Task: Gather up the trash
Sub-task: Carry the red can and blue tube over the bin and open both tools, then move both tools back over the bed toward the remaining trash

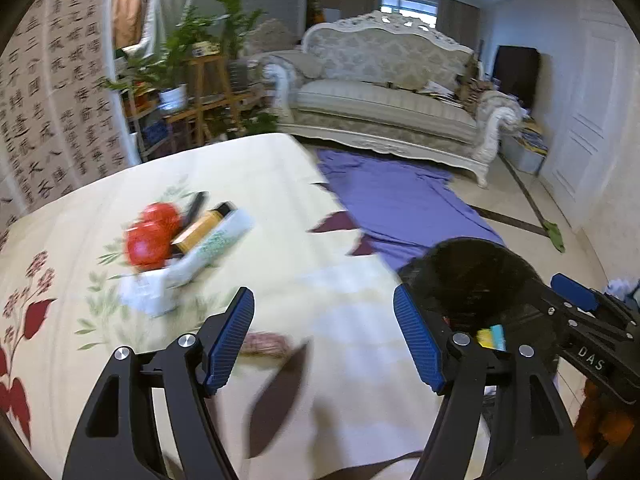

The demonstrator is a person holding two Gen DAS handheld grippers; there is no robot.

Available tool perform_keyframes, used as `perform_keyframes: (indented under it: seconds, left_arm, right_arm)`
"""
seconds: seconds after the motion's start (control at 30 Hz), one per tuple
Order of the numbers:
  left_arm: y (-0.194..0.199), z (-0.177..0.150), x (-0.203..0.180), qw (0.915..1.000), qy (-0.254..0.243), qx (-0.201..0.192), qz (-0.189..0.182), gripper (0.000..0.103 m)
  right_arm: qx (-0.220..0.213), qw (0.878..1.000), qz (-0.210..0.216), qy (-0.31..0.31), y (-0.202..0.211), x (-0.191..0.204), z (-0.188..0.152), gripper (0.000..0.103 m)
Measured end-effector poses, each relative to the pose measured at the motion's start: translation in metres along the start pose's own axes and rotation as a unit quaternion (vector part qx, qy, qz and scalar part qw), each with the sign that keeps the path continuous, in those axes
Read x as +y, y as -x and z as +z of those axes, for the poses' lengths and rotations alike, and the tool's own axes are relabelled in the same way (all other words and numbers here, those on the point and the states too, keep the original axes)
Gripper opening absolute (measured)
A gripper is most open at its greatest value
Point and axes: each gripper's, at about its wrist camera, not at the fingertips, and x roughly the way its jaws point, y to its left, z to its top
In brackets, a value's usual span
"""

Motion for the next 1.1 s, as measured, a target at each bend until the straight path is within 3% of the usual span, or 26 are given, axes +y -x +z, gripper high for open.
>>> perform_keyframes:
  seconds: [0.37, 0.73, 1.1]
  left_arm:
    - [0.015, -0.016, 0.077, 0.9968, 0.055, 0.007, 0.058, 0.070]
    - [0.021, -0.037, 0.140, 0.9886, 0.106, 0.020, 0.105, 0.070]
    - [0.020, -0.044, 0.166, 0.9853, 0.126, 0.029, 0.112, 0.070]
  right_arm:
    - [0.012, 0.996, 0.062, 0.063, -0.008, 0.080, 0.002, 0.055]
    - [0.033, 0.984, 0.117, 0.132, -0.015, 0.156, -0.006, 0.055]
    - [0.083, 0.971, 0.136, 0.178, -0.043, 0.198, -0.013, 0.055]
